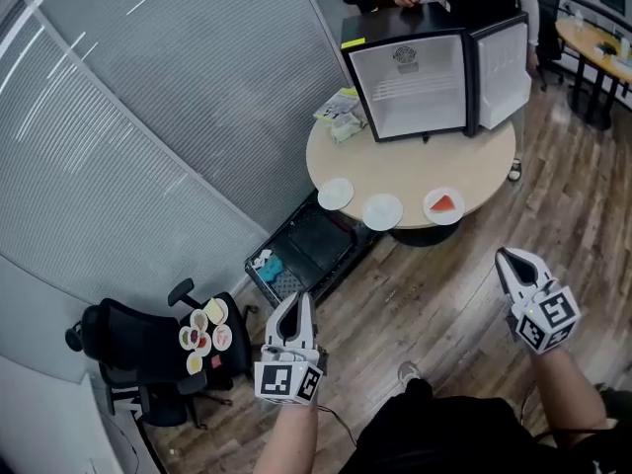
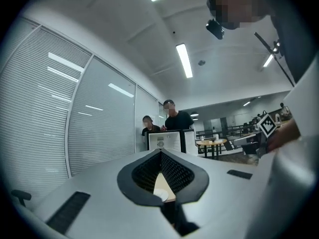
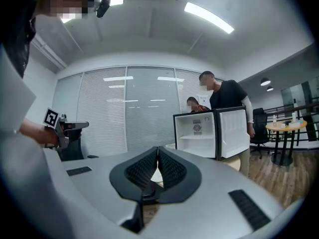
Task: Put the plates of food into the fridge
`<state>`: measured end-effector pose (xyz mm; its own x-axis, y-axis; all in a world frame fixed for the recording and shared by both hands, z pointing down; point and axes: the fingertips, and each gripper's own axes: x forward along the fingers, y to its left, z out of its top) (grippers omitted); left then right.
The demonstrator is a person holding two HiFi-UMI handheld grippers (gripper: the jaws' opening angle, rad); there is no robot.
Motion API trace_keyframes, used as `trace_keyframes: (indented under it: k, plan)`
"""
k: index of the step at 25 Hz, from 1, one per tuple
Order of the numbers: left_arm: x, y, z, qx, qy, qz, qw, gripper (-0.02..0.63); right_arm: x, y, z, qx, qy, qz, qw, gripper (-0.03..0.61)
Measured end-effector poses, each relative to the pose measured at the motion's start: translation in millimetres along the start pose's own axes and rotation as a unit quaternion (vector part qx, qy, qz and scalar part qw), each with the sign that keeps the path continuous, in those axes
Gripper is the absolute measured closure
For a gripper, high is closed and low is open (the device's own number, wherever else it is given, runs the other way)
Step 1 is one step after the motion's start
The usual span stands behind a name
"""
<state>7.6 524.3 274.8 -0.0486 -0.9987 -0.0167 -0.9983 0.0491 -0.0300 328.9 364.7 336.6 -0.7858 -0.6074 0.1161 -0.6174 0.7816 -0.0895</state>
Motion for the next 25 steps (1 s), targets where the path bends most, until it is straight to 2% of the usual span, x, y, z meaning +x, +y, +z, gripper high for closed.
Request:
trace_keyframes:
  k: [3, 12, 18, 25]
  plan:
    - [16.3, 22.8, -5.8, 0.016, 0.005, -0.018, 0.9997, 0.609, 24.8, 6.2, -0.1, 0.009, 0.002, -0.018, 1.000, 0.571]
    - [52.9, 85.9, -28.7, 0.019, 0.003, -0.050, 0.9985, 0.609, 72.6, 27.7, -10.9, 0.010, 0.007, -0.058, 0.998, 0.571]
    - [73.6, 96.1, -18.3, 0.021, -0.017, -0.059, 0.9979, 0.609, 85.3, 22.3, -9.5, 0.012, 0.010, -0.073, 0.997, 0.571]
    - [88.5, 109.3, -23.3, 0.024, -0.017, -0.057, 0.9979, 0.609, 119.1, 9.9, -11.7, 0.014, 0.007, -0.065, 0.998, 0.571]
